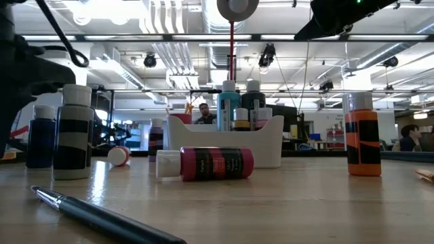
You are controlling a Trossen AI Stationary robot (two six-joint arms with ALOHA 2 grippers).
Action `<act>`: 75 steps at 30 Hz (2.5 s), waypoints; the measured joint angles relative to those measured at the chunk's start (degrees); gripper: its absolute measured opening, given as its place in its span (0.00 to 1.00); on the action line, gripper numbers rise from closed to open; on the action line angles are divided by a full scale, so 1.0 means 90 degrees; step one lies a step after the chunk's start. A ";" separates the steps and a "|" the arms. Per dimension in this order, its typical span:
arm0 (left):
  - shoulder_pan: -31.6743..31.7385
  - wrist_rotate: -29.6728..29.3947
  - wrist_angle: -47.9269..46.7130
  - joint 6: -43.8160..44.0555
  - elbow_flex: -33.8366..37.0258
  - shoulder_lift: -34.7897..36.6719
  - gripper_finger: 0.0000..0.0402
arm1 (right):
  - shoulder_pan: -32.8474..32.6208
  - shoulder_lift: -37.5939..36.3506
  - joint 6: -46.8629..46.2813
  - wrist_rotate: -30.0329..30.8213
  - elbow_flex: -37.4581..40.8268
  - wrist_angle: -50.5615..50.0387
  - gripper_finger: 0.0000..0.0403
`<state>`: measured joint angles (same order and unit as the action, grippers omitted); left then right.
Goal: Pick & Place Paint Supplies
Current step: Put the gold paint brush into the red cup
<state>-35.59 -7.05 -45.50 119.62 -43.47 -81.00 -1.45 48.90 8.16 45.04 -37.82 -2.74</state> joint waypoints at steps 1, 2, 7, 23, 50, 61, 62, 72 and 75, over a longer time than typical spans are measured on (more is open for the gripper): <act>-0.0003 -0.0066 -0.0020 -0.0027 -0.0004 0.0036 0.00 | 0.0000 0.0000 0.0000 0.0002 0.0000 0.0002 0.22; -0.0005 -0.0134 -0.0058 -0.0081 -0.0016 0.0067 0.00 | 0.0000 0.0000 0.0000 0.0001 0.0000 0.0002 0.22; -0.0012 -0.0437 -0.0090 -0.0173 -0.0079 0.0343 0.00 | 0.0000 0.0000 0.0000 0.0002 0.0000 0.0002 0.20; 0.0315 -0.2972 -0.2183 -0.1155 -0.0979 0.1515 0.00 | 0.0000 0.0000 -0.0028 0.0002 0.0000 0.0007 0.30; 0.5053 -0.4284 0.5662 -1.3663 -0.1155 0.1978 0.00 | 0.0000 -0.0002 -0.0784 0.0000 0.0271 0.0000 0.28; 0.7235 -0.1594 0.8249 -1.3926 -0.0176 0.1381 0.00 | 0.0000 0.0002 -0.0885 0.0002 0.0407 0.0012 0.27; 0.7329 -0.1493 0.8410 -1.3924 -0.0105 0.1300 0.00 | 0.0000 0.0002 -0.0893 0.0003 0.0414 0.0009 0.27; 0.7798 -0.1064 0.9540 -1.3964 0.0190 0.0438 0.00 | 0.0000 0.0002 -0.0911 0.0005 0.0447 0.0005 0.35; 0.7885 -0.0973 0.9689 -1.3959 0.0193 0.0186 0.00 | 0.0000 0.0002 -0.0911 0.0009 0.0489 0.0002 0.37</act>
<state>35.37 -15.81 41.70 -6.01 -41.74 -79.32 -1.45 48.93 -0.03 45.12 -33.42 -2.72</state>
